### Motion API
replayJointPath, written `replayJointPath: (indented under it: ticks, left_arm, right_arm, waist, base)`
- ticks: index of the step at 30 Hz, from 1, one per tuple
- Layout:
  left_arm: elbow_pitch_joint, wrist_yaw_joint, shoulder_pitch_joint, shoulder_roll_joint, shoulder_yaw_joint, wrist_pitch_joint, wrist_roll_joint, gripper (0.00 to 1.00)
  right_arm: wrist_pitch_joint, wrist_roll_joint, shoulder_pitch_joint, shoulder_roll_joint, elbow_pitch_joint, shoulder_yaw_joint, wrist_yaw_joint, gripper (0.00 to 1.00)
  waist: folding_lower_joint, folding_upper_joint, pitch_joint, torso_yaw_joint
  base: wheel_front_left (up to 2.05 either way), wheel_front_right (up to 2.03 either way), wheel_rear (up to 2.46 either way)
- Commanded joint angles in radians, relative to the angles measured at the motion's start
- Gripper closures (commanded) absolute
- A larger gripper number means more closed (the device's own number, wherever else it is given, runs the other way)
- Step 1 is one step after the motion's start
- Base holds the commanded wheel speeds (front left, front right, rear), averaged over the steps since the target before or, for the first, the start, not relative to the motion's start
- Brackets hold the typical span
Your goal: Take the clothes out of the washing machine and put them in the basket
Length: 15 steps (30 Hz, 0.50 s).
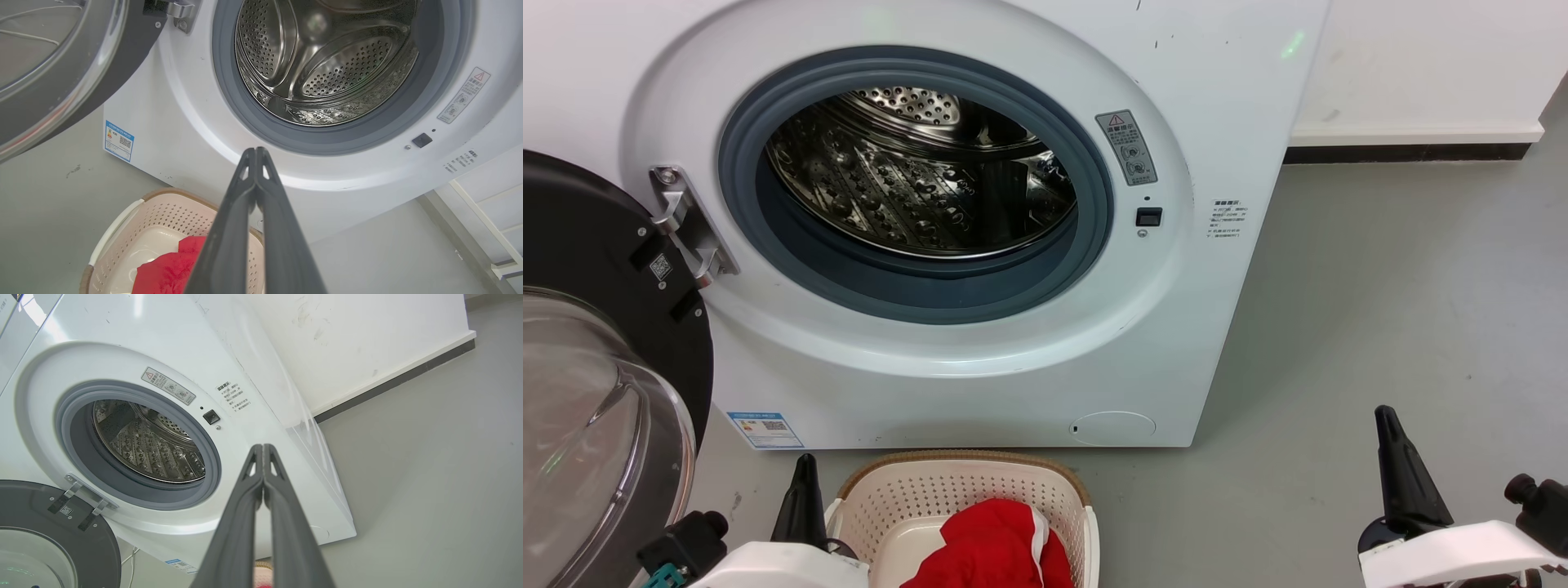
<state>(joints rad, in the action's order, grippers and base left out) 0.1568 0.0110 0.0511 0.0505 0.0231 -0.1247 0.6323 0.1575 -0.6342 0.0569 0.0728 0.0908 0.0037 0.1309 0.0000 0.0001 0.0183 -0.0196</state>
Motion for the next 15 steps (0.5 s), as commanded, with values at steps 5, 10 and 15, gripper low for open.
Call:
replayJointPath:
  ticks: [5, 10, 15]
  left_arm:
    - [-0.002, -0.015, -0.035, 0.0, 0.012, 0.02, 0.09, 1.0]
    - [0.005, -0.025, -0.045, 0.0, 0.018, 0.038, 0.161, 1.0]
    - [0.012, -0.035, -0.055, 0.0, 0.025, 0.054, 0.229, 1.0]
  right_arm:
    - [-0.016, -0.096, -0.038, 0.01, 0.003, -0.005, 0.0, 1.0]
    - [-0.032, -0.172, -0.049, 0.012, 0.015, -0.008, 0.0, 1.0]
    - [-0.047, -0.244, -0.058, 0.014, 0.026, -0.012, 0.0, 1.0]
  waist:
    - [0.0, -0.0001, -0.001, 0.001]
    - [0.0, -0.0001, -0.002, 0.002]
    - [0.0, -0.0001, -0.002, 0.003]
  base:
    - [0.0, 0.0, 0.0]
    - [0.0, 0.0, 0.0]
    - [0.0, 0.0, 0.0]
